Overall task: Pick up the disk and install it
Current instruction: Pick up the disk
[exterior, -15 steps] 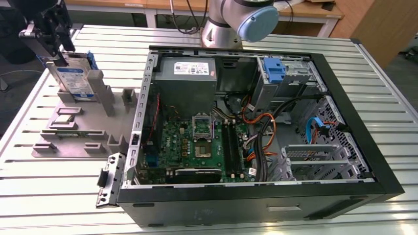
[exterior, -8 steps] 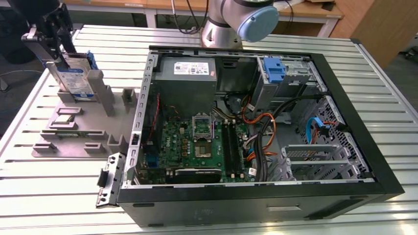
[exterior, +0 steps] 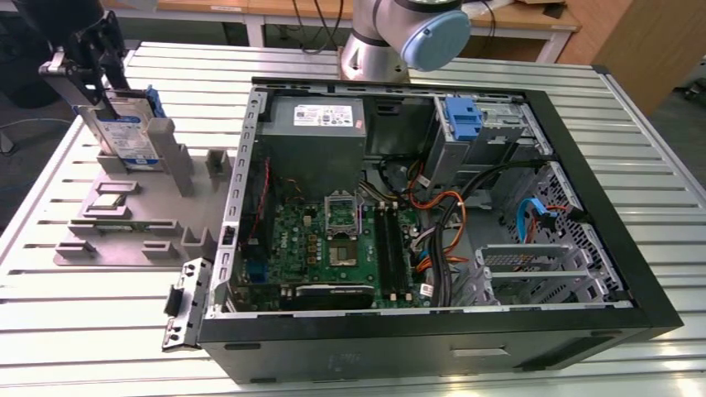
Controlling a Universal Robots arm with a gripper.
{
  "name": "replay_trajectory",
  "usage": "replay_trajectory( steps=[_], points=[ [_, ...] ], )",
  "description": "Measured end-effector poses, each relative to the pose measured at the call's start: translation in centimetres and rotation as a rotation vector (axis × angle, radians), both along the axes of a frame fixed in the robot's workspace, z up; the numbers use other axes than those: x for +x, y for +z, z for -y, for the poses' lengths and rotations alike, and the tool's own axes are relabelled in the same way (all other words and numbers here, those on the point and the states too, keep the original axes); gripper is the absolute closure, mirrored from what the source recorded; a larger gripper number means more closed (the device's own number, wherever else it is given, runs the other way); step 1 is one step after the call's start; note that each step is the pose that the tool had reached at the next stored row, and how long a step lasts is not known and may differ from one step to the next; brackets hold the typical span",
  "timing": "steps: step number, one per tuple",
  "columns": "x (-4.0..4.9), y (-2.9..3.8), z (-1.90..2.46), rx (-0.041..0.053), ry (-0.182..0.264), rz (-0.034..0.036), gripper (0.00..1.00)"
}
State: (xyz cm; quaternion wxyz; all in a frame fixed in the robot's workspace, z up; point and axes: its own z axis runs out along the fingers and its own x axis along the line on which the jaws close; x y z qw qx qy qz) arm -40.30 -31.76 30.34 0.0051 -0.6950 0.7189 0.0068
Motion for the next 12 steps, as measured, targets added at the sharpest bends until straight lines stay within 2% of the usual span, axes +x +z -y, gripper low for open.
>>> replay_trajectory(
  steps=[12],
  points=[
    [0.00,-0.04,-0.01,0.0000,-0.011,0.0001,0.41]
  ],
)
